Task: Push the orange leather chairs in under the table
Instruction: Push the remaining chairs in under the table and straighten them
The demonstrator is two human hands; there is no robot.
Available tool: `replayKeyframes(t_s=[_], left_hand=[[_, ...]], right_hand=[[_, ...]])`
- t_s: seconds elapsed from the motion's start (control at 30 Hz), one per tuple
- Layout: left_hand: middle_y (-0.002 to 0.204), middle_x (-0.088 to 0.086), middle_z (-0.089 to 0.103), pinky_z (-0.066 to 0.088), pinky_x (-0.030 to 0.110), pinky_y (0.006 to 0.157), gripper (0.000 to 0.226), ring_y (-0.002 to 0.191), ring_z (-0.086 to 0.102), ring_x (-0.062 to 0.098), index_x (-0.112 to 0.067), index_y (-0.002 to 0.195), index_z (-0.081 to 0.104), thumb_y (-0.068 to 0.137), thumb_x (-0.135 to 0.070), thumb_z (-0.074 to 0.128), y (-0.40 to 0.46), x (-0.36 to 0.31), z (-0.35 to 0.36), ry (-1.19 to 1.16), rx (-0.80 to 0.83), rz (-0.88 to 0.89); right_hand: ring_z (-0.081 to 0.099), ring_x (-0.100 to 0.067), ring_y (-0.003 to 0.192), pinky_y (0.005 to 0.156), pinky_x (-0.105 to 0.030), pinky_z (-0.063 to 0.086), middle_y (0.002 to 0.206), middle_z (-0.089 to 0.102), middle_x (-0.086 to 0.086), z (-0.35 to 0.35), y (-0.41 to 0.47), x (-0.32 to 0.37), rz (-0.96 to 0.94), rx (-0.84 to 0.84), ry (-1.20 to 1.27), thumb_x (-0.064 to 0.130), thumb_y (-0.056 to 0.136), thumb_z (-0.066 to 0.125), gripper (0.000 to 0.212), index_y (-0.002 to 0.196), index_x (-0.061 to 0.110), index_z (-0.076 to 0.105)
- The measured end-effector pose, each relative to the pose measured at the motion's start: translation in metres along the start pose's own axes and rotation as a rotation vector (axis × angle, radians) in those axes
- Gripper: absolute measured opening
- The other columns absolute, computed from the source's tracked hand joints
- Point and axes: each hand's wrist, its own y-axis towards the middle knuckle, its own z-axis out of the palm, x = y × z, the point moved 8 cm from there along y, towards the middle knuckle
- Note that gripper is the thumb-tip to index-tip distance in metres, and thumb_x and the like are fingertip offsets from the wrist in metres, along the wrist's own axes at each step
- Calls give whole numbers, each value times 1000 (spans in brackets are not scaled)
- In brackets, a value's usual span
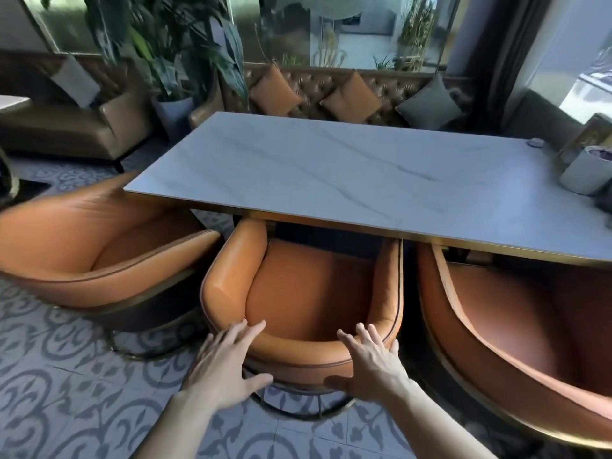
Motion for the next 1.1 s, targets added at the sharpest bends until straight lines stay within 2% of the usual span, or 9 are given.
replayKeyframes(t_s=[0.37, 0.47, 0.6, 0.73, 0.83, 1.0, 1.1], left_hand=[[167, -5, 7, 4, 45, 124, 95, 153, 3, 19, -47, 154, 4, 83, -68, 62, 86, 69, 32, 71, 137, 122], [167, -5, 10, 5, 44, 124, 93, 153, 6, 19, -47, 154, 6, 83, -68, 63, 108, 79, 47, 106, 184, 189], [163, -10, 22, 7, 43, 124, 79, 151, 12, 16, -49, 152, 19, 87, -61, 63, 125, 91, 68, 117, 249, 246], [159, -14, 31, 13, 45, 123, 71, 149, 19, 15, -49, 149, 28, 88, -58, 63, 135, 96, 74, 152, 236, 290], [159, -14, 33, 19, 47, 120, 69, 148, 22, 16, -49, 149, 29, 88, -58, 62, 139, 93, 71, 180, 244, 312], [160, -12, 31, 20, 48, 119, 68, 149, 21, 18, -48, 149, 30, 90, -56, 62, 142, 86, 65, 184, 268, 308], [161, -10, 31, 19, 48, 120, 68, 150, 21, 18, -47, 150, 29, 91, -55, 61, 152, 81, 64, 173, 257, 304]], right_hand=[[3, -35, 159, 121, -65, 18, 171, 11, -13, 33, 59, 32, 84, 61, -25, 65, 84, 74, 103, 163, 34, 15], [8, -36, 157, 120, -63, 26, 167, 19, -11, 45, 73, 41, 100, 65, -9, 60, 85, 77, 100, 162, 35, 18], [33, -33, 138, 105, -57, 45, 144, 43, -5, 70, 86, 52, 146, 42, 32, 58, 83, 80, 95, 160, 36, 29], [37, -35, 131, 106, -56, 43, 139, 46, -9, 81, 93, 52, 196, -12, 5, 50, 84, 81, 89, 158, 36, 33], [40, -35, 127, 103, -54, 47, 134, 48, -10, 84, 97, 47, 191, -18, -4, 36, 86, 82, 85, 157, 37, 35], [38, -32, 120, 97, -51, 45, 128, 49, -8, 77, 102, 45, 184, -19, 29, 46, 87, 79, 81, 156, 36, 39], [38, -32, 120, 96, -50, 45, 127, 49, -8, 72, 110, 37, 185, -36, 36, 42, 88, 79, 79, 156, 37, 39]])
